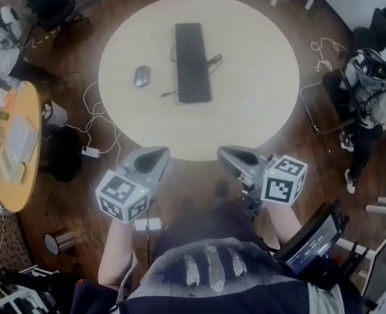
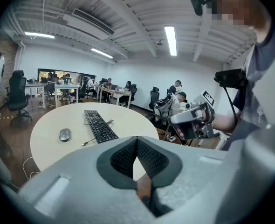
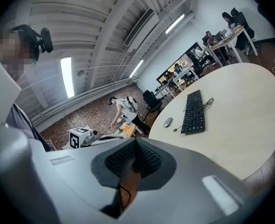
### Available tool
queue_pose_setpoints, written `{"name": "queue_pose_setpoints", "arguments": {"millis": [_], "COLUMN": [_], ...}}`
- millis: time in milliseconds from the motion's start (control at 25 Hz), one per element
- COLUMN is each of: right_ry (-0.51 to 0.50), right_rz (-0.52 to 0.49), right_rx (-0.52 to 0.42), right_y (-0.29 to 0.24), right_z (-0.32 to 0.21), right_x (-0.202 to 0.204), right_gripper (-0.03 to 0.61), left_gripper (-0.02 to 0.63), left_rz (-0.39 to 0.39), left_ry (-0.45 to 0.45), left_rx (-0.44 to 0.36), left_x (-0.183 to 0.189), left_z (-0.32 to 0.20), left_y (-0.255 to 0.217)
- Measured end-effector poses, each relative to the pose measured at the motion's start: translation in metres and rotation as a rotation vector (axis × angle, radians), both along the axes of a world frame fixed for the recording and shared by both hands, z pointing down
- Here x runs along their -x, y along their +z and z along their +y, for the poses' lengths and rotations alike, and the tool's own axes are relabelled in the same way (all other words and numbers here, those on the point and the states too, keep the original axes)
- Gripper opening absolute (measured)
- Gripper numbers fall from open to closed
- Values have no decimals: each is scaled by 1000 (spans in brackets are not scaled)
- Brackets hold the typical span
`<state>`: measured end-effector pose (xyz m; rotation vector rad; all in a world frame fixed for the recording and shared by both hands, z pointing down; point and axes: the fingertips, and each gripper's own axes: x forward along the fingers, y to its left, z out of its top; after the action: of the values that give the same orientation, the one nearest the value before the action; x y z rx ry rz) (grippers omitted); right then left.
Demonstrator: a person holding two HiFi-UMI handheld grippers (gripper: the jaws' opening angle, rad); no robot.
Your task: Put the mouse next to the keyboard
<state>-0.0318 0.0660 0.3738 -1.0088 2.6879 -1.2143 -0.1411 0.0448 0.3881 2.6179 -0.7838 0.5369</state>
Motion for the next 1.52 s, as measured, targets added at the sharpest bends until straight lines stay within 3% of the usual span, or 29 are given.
{"name": "queue_pose_setpoints", "arguments": {"millis": [160, 360, 640, 920, 1080, 1280, 1520], "right_ry": [16, -64, -191, -192, -182, -164, -173], "right_rz": [-31, -41, -30, -67, -53, 17, 143], "right_rx": [30, 42, 35, 70, 30, -89, -182], "right_y": [12, 19, 23, 26, 18, 3, -14], "right_z": [-13, -26, -44, -48, -56, -76, -118], "right_x": [-35, -61, -67, -62, -62, -56, -38], "right_gripper": [2, 2, 2, 2, 2, 2, 2], "left_gripper": [-2, -2, -2, -2, 0, -1, -1], "left_rz": [-33, -59, -89, -110, -82, -33, 21], "left_ry": [-25, -83, -172, -211, -206, -163, -197], "left_rx": [-16, -14, -18, -41, -58, -150, -189], "left_x": [-21, -43, -47, -29, -24, -13, 44], "left_z": [-13, -23, -29, -43, -59, -88, -142], "left_y": [-2, -1, -2, 0, -1, -28, -52]}}
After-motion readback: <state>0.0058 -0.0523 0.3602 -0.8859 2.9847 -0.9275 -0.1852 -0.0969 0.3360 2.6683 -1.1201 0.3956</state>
